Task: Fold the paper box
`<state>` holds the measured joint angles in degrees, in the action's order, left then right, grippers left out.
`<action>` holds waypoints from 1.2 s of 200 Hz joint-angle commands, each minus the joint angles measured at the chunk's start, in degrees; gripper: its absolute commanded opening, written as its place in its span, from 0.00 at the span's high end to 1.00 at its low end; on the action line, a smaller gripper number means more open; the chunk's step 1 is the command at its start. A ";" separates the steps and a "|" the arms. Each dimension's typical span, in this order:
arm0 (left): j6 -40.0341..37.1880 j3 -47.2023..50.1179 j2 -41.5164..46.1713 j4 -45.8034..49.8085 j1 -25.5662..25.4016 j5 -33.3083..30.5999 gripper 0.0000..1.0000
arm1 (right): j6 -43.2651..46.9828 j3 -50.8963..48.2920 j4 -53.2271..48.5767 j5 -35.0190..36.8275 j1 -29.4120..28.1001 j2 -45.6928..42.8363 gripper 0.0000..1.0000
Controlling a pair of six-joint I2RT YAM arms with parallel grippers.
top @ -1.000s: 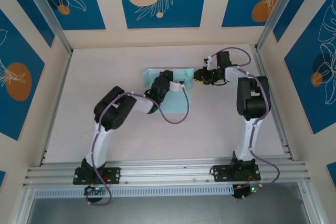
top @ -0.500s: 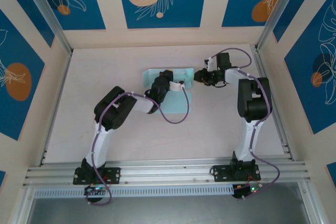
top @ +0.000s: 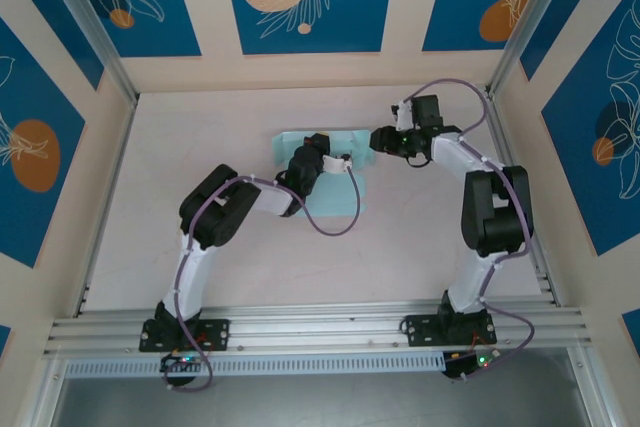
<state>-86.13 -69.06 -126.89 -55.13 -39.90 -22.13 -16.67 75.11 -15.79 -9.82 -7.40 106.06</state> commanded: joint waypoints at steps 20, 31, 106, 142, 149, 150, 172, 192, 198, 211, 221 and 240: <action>-2.80 1.17 -2.05 2.94 -0.61 0.69 1.00 | 4.18 6.52 -2.40 -0.02 -1.07 6.43 0.55; -2.91 1.07 -1.98 2.88 -0.58 0.73 1.00 | 4.52 7.29 -2.74 -0.18 -1.47 7.00 0.66; -2.65 -1.66 -2.00 2.69 -1.03 -0.71 1.00 | 4.52 4.82 -4.43 4.49 -5.84 -0.80 1.00; -3.09 -3.78 -3.99 0.75 -2.07 -2.89 1.00 | -1.09 0.25 -1.65 3.56 -6.88 -4.02 1.00; -3.00 -3.97 -4.35 0.64 -2.24 -3.18 1.00 | -2.37 -1.22 -0.30 2.58 -7.28 -4.82 1.00; -2.99 -4.02 -4.38 0.64 -2.26 -3.18 1.00 | -2.52 -1.43 -0.16 2.47 -7.32 -4.95 1.00; -3.23 -3.90 -5.09 0.23 -2.80 -3.16 1.00 | -5.01 -5.31 3.38 2.72 -8.92 -7.06 0.98; -3.13 -3.04 -4.78 0.12 -2.75 -2.68 1.00 | -5.13 -7.16 4.91 4.63 -9.64 -7.20 0.87; -3.13 -2.60 -4.69 0.12 -2.75 -2.40 1.00 | -4.88 -7.27 4.89 5.05 -9.53 -6.85 0.86; -3.14 -1.83 -4.42 0.18 -2.80 -1.87 1.00 | -4.25 -6.92 4.63 5.54 -8.92 -5.81 0.81; -3.08 -1.60 -4.31 0.12 -2.74 -1.75 1.00 | -3.80 -7.06 5.10 4.12 -8.15 -5.26 0.80; -3.08 -1.46 -4.39 -0.02 -2.71 -1.71 1.00 | -3.12 -8.33 7.91 -1.59 -6.14 -5.41 0.72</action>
<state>-87.59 -72.03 -130.06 -57.74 -42.02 -24.43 -19.97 68.05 -13.13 -2.85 -14.83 101.16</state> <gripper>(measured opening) 0.042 0.243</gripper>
